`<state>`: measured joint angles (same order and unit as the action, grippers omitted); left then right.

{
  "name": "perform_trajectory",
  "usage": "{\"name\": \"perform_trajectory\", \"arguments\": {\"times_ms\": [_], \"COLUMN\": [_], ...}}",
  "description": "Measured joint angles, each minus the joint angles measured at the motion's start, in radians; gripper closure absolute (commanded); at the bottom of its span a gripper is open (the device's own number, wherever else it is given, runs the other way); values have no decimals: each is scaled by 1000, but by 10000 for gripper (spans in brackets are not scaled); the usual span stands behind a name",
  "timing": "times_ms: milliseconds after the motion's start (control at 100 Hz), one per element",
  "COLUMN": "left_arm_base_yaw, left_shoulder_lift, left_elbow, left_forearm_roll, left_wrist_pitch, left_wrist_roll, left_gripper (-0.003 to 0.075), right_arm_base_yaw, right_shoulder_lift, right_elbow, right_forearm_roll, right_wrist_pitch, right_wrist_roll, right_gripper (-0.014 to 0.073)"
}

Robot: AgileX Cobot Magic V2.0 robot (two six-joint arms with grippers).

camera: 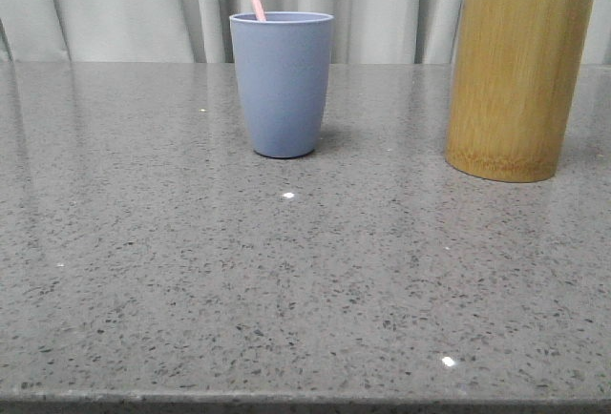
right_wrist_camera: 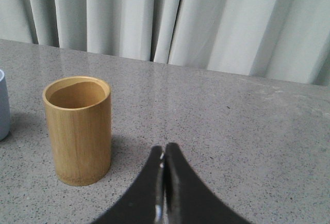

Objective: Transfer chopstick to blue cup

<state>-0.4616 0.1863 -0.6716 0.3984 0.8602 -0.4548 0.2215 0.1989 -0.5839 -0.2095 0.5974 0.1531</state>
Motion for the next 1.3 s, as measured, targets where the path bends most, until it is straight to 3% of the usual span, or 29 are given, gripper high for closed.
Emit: {"name": "perform_trajectory", "arguments": {"times_ms": [710, 830, 1040, 1300], "left_arm_base_yaw": [0, 38, 176, 410], "left_shoulder_lift": [-4, -13, -26, -78], "left_elbow": [21, 50, 170, 432], "left_forearm_roll": [0, -20, -104, -338], "left_wrist_pitch": [2, -23, -280, -654], "left_wrist_roll": [0, 0, 80, 402], "left_gripper": [739, 739, 739, 739], "right_arm_base_yaw": [0, 0, 0, 0], "right_shoulder_lift": [0, 0, 0, 0], "right_elbow": [0, 0, 0, 0], "right_forearm_roll": [0, 0, 0, 0], "right_wrist_pitch": [0, 0, 0, 0], "right_wrist_roll": [2, 2, 2, 3], "right_gripper": [655, 655, 655, 655]}}
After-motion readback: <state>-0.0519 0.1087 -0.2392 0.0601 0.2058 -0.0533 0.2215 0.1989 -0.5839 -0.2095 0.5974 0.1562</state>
